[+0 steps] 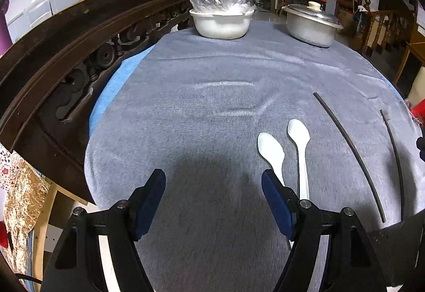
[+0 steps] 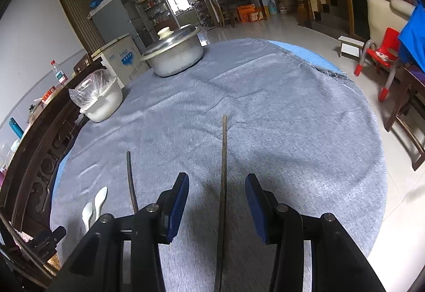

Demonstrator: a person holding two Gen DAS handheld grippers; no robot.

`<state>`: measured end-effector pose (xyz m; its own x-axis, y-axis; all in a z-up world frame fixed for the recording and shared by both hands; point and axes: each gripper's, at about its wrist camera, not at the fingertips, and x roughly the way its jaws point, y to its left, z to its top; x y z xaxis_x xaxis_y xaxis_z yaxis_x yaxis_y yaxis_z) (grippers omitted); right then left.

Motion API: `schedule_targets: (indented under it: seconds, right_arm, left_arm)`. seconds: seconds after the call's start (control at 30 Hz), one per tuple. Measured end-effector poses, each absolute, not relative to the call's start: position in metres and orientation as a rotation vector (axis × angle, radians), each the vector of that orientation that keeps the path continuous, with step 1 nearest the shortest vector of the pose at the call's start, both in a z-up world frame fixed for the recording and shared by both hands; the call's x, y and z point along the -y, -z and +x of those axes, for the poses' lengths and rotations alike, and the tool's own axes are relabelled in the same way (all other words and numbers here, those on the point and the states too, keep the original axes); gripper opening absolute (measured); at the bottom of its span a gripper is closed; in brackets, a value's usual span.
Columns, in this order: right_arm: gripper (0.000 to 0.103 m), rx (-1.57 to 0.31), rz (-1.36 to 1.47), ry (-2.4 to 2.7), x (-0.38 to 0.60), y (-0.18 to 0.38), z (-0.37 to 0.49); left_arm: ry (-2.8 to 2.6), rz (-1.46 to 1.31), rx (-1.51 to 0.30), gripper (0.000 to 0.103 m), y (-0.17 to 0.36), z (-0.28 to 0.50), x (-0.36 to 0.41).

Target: Organize utensils

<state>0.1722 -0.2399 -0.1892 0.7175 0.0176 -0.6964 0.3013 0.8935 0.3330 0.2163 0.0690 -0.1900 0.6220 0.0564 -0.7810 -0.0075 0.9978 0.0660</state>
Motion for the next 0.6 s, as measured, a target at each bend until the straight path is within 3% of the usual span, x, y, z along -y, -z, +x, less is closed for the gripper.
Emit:
schedule_targets:
  seconds: [0.6]
  right_arm:
    - [0.047,-0.774,0.417,0.158,0.232,0.189,0.204]
  left_arm:
    - [-0.010,0.030,-0.921,0.075,0.198,0.237,-0.066]
